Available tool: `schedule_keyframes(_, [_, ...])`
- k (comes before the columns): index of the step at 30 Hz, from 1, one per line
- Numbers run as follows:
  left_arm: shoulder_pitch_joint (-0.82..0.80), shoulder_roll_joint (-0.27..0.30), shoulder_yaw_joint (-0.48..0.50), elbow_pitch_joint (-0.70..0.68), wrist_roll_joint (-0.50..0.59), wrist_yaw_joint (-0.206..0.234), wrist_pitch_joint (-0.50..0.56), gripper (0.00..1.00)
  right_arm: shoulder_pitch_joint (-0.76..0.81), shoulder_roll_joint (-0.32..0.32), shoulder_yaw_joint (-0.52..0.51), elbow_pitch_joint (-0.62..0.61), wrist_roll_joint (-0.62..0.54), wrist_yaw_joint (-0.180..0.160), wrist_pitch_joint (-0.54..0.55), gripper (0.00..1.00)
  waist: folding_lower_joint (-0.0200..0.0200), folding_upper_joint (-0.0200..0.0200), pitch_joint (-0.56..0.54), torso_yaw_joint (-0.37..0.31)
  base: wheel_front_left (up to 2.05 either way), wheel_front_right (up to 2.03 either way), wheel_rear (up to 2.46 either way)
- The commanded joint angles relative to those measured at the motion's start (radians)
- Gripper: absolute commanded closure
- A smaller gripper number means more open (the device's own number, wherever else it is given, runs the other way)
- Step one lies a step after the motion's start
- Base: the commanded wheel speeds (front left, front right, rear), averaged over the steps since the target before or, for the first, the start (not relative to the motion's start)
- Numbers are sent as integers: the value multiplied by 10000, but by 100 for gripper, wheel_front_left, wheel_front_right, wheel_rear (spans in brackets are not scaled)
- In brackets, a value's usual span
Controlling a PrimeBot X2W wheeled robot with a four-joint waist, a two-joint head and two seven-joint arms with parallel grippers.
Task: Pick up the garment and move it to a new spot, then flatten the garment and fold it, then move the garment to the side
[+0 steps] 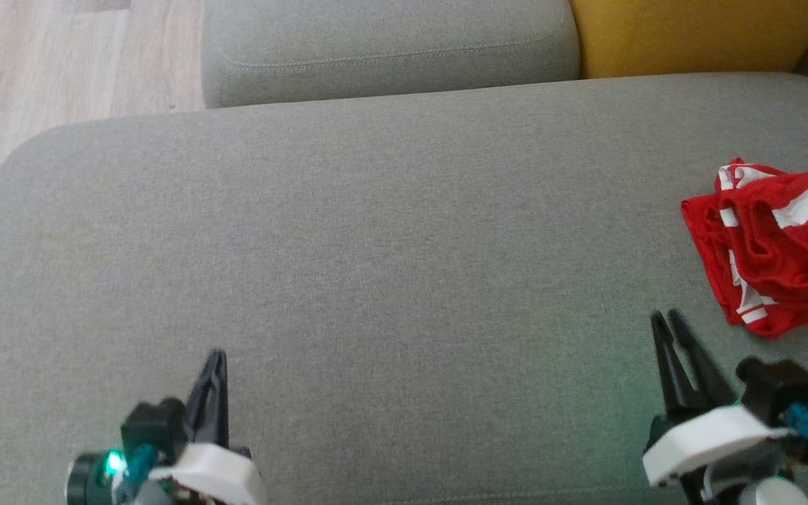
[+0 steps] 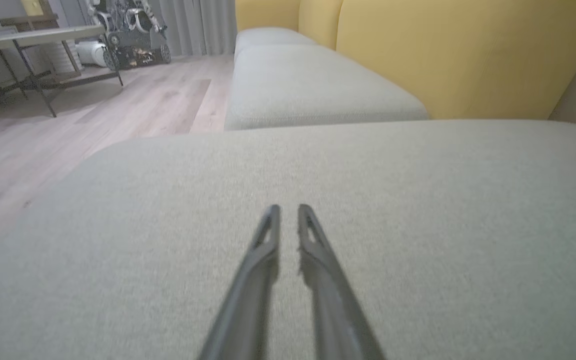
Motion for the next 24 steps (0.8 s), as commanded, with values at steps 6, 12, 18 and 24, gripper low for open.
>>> schedule_keyframes(6, [-74, -34, 203, -104, -654, -152, 112, 100, -81, -41, -5, -34, 746, 0, -16, 100, 0, 0, -3, 11, 0, 0, 0])
schedule_keyframes(12, [-161, -94, 399, -19, -1322, -343, 244, 100, -200, -91, -13, 106, 1512, -1, -11, 100, 0, 0, -8, 21, 0, 0, 0])
schedule_keyframes(18, [-249, -159, 595, 69, -1978, -534, 374, 100, -305, -130, -25, 231, 2260, -1, -6, 100, 0, 0, -13, 32, 0, 0, 0])
schedule_keyframes(24, [-333, -228, 796, 149, -2635, -723, 508, 100, -405, -163, -45, 350, 3006, -2, 4, 100, 0, 0, -18, 43, 0, 0, 0])
